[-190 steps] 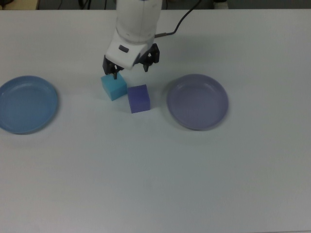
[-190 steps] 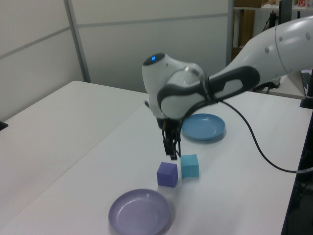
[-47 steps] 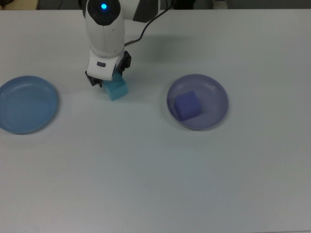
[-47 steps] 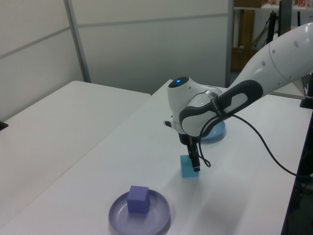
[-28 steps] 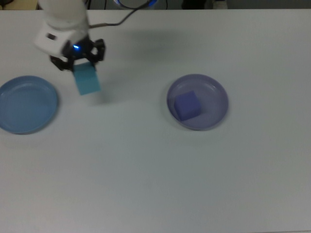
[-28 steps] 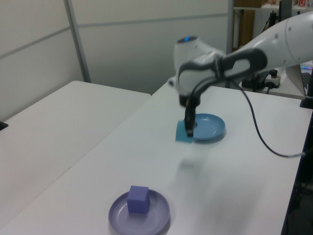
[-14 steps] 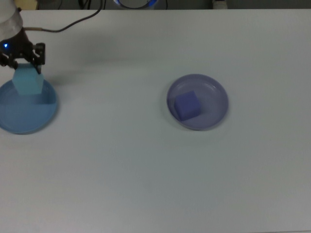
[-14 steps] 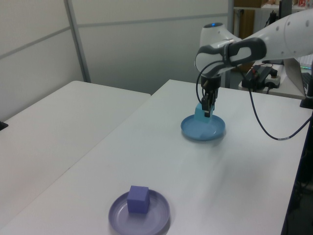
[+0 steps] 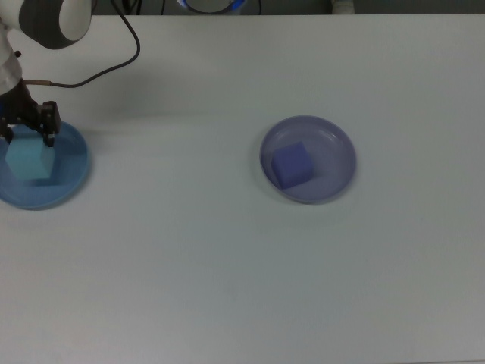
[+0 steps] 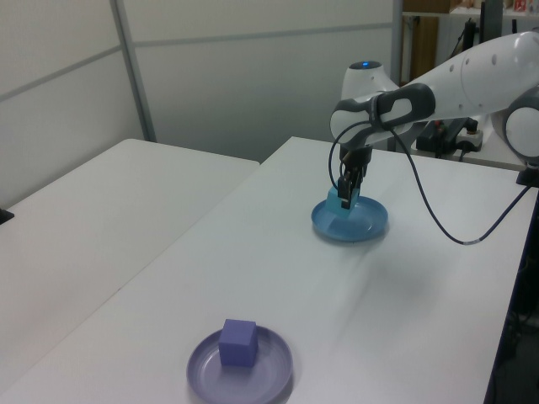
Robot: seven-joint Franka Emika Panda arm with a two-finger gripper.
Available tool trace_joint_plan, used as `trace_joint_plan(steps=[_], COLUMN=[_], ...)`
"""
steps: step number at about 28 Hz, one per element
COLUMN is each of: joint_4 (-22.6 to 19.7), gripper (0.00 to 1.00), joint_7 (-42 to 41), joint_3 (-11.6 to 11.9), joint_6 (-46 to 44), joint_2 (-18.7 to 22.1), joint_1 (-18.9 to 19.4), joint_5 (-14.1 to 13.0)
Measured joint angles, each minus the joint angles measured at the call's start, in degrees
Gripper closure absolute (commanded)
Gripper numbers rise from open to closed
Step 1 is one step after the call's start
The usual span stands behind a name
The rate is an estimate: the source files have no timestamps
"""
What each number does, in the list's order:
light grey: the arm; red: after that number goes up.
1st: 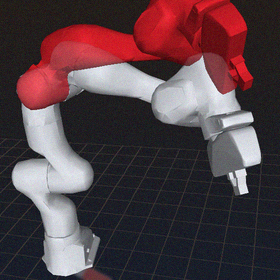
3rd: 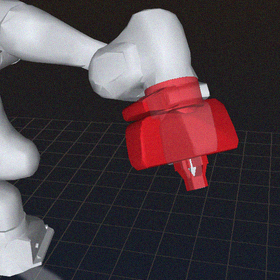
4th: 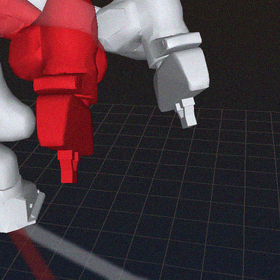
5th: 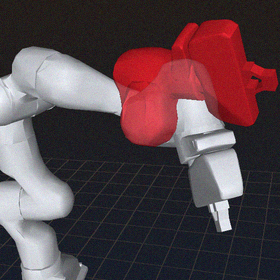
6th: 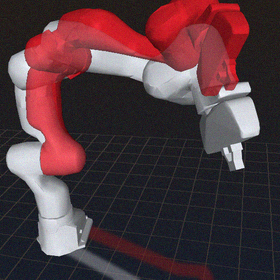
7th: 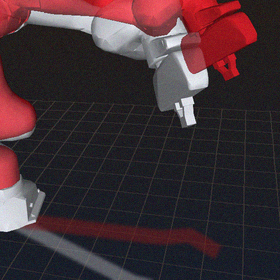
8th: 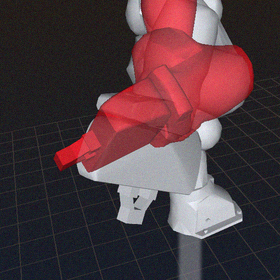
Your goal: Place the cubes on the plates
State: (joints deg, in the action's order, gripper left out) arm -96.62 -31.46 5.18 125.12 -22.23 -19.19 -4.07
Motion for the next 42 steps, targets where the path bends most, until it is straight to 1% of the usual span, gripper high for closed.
trace_joint_plan(steps=[6,11,14,17,18,21,23,24,26,27,28,30,31,33,36,39,42], joint_4=[0.38,0.66,1.2,1.58,1.64,1.63,1.56,1.5,1.34,1.23,0.98,0.43,0.02,-0.86,-1.35,-1.27,-1.11], gripper=[0.0,0.0,0.0,0.0,0.0,0.0,0.0,0.0,0.0,0.0,0.0,0.0,0.0,0.0,0.0,0.0,0.0], joint_7=[0.0,0.01,0.68,3.37,5.38,11.05,16.98,19.14,24.98,28.1,32.35,37.3,39.12,41.61,41.99,41.43,39.95], joint_3=[-0.01,-0.06,-0.38,-0.6,-0.71,-0.89,-1.37,-1.79,-3.8,-5.26,-7.52,-10.3,-11.27,-12.42,-12.67,-12.62,-11.23], joint_6=[-0.39,-5.02,-10.38,-15.25,-17.55,-21.09,-23.19,-23.84,-25.24,-25.75,-26.07,-26.1,-26.1,-26.1,-26.07,-25.66,-25.18], joint_2=[0.96,3.6,7.09,10.91,12.91,16.41,18.64,19.28,20.31,20.61,20.83,20.86,20.83,20.74,20.74,20.92,21.44], joint_1=[-0.06,0.04,0.48,1.95,3.11,5.94,8.5,9.32,10.52,10.82,11.21,11.95,12.52,14.17,15.3,15.46,15.85], joint_5=[-0.26,-0.9,-1.74,-2.08,-2.1,-2.11,-2.04,-1.73,0.73,2.62,5.37,8.45,9.53,10.95,11.28,10.87,9.73])
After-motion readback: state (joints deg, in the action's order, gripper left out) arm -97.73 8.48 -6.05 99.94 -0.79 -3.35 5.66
